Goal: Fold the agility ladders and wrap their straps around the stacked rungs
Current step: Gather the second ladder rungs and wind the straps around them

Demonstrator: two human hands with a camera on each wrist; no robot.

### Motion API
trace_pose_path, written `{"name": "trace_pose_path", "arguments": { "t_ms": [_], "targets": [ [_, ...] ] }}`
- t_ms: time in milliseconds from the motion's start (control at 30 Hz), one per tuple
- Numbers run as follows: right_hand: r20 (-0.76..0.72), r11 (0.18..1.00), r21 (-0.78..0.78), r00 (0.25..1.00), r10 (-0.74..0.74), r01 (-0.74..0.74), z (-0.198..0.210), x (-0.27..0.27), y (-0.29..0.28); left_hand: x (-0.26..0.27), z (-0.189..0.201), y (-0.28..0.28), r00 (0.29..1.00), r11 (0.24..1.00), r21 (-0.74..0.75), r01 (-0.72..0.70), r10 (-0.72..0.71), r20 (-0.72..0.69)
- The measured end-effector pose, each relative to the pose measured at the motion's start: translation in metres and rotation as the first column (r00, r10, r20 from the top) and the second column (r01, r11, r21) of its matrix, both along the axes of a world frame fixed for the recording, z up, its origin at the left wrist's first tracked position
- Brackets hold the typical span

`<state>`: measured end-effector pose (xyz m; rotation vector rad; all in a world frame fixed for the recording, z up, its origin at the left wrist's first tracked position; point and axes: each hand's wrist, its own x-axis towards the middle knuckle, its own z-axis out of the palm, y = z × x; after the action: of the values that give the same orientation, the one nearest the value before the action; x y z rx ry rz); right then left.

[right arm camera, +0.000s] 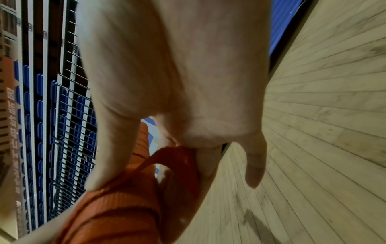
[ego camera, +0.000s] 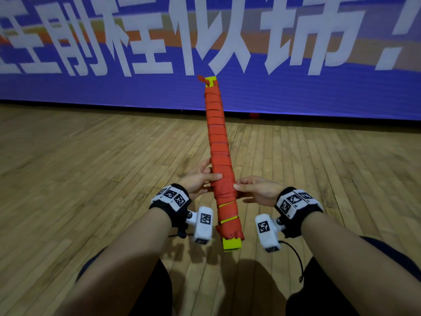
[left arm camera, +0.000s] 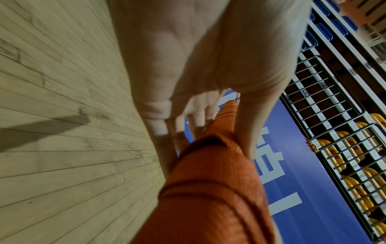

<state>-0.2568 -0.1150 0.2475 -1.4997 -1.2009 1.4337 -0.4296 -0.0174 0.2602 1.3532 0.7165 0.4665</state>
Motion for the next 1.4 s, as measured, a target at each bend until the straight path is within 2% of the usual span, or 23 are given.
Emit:
{"name": "trace_pose_path", "arguments": {
  "t_ms": [133, 367, 667, 833, 1000, 1100, 1233, 1333, 1400],
  "targets": [
    [0.05, 0.999, 0.039, 0.998, -0.033, 0.031, -0.001, -0.003, 0.001, 0.003, 0.003, -0.001, 1.0, 0.999, 0.019, -0.028, 0.028, 0.01],
    [0.094, 0.988, 0.148, 0.994, -0.05, 0.036, 0.002, -0.008, 0.001, 0.005, 0.004, -0.001, 0.995, 0.994, 0.108, -0.017, 0.027, -0.094],
    [-0.025, 0.997, 0.036, 0.997, -0.072, 0.073, 0.006, -0.002, 0.003, 0.003, 0.002, -0.001, 0.998, 0.995, 0.078, -0.054, 0.053, 0.018],
    [0.052, 0.991, 0.084, 0.993, -0.11, 0.105, 0.002, -0.008, 0.003, 0.003, 0.007, -0.002, 0.997, 0.988, 0.152, -0.002, 0.013, -0.07],
    [0.065, 0.982, 0.155, 0.991, -0.119, 0.108, -0.002, -0.015, 0.004, 0.012, 0.003, -0.004, 0.979, 0.949, 0.29, -0.128, 0.168, -0.117],
    [0.086, 0.976, 0.189, 0.988, -0.127, 0.109, -0.004, -0.013, 0.008, 0.014, -0.001, -0.004, 0.971, 0.951, 0.251, -0.181, 0.213, -0.106],
    [0.075, 0.964, 0.178, 0.974, -0.214, 0.198, -0.002, -0.011, 0.008, 0.015, -0.002, -0.002, 0.966, 0.956, 0.177, -0.235, 0.25, -0.068],
    [0.02, 0.964, 0.161, 0.976, -0.217, 0.211, -0.003, -0.008, 0.008, 0.012, 0.0, -0.002, 0.971, 0.965, 0.128, -0.231, 0.237, -0.039],
    [0.034, 0.97, 0.119, 0.975, -0.218, 0.212, -0.003, -0.008, 0.008, 0.01, 0.001, -0.003, 0.975, 0.971, 0.101, -0.218, 0.221, -0.018]
  ]
}}
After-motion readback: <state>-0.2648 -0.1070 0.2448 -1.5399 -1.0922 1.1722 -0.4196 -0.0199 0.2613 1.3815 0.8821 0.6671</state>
